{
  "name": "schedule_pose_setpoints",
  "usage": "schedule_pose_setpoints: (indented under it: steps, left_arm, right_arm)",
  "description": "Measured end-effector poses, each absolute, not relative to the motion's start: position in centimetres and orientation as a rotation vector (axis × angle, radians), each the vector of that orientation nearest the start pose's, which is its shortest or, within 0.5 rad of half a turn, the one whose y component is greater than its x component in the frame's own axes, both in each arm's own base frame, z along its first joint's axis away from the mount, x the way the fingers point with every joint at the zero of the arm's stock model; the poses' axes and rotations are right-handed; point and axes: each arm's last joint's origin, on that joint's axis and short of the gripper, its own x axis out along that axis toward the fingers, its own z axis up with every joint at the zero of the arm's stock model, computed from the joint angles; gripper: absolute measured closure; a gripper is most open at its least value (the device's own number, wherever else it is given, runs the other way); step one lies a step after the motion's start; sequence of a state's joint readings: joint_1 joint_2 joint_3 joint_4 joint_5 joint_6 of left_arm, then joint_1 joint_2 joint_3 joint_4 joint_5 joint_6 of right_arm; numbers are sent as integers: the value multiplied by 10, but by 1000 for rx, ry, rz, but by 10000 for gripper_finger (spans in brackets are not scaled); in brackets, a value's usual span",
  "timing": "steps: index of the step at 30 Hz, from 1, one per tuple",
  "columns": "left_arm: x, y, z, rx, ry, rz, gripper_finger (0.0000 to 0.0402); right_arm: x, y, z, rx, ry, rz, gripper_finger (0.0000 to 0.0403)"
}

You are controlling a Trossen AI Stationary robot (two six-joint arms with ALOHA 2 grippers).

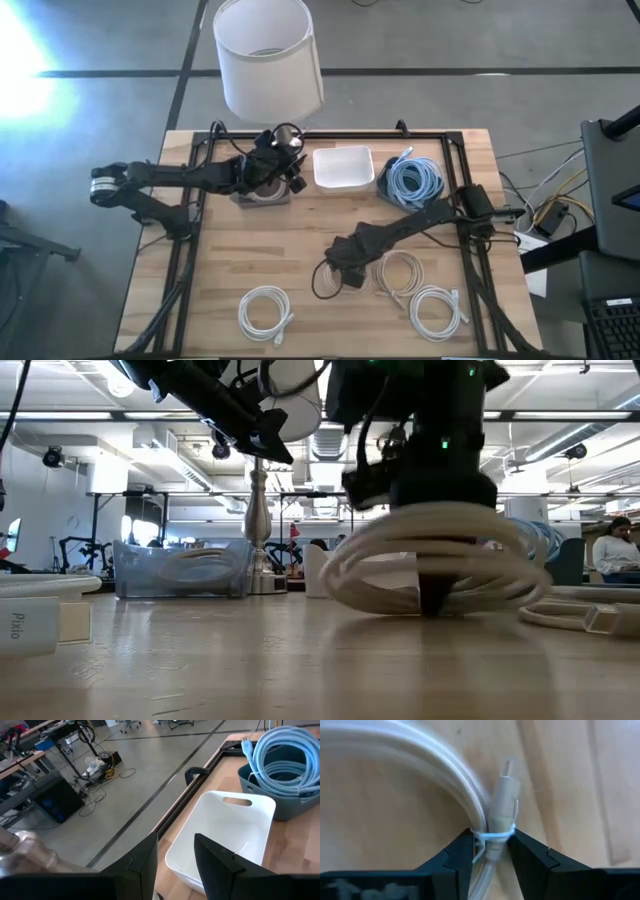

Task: Sort HDMI cables
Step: Put the bottom brown hdmi cable into the black bin

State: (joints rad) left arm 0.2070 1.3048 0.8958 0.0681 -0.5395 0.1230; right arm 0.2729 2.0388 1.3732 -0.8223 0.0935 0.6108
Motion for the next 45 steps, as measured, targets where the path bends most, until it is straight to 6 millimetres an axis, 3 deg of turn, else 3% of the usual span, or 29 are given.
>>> schedule_pose_setpoints:
  steps: [9,16,24,31,38,45]
  left_arm:
    - [277,71,282,139,400,706,270]
    - [277,63,274,47,460,570,270]
    - [277,48,260,-227,529,158,270]
    - [269,38,232,-414,591,114,270]
    - [265,24,211,-505,439,32,271]
    - [260,16,209,-588,228,-64,271]
  right_arm:
    - [365,92,140,187,1441,-275,354]
    - [368,92,146,44,1451,-167,361]
    - [373,84,180,-231,1344,-397,346]
    - [370,78,216,-389,1204,-536,344]
    - [362,74,245,-415,1077,-618,343]
    - [369,76,248,-444,1026,-573,342]
